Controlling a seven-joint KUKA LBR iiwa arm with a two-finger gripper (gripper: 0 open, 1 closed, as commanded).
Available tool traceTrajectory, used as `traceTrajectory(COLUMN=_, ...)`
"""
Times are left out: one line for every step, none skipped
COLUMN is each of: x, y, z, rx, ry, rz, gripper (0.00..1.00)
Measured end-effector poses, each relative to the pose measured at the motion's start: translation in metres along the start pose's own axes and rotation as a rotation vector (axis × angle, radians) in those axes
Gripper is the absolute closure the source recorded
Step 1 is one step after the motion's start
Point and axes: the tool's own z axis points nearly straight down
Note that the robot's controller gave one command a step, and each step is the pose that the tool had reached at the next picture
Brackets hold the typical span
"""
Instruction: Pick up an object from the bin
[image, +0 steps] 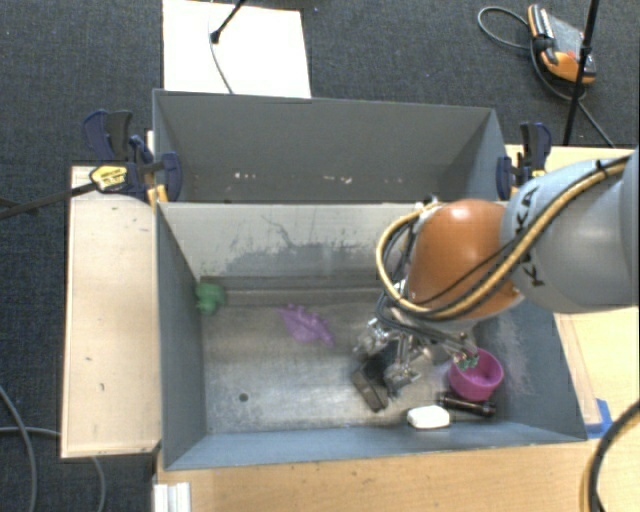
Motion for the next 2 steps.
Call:
traceTrajectory(x=0.000, y=0.000, z=0.000, rx=0.000, ry=0.000, rz=0.001, gripper=1.00)
traceTrajectory(x=-0.001, y=0.009, z=-0.142, rx=-0.003, ry=-0.022, rz=-0.064, gripper=1.00)
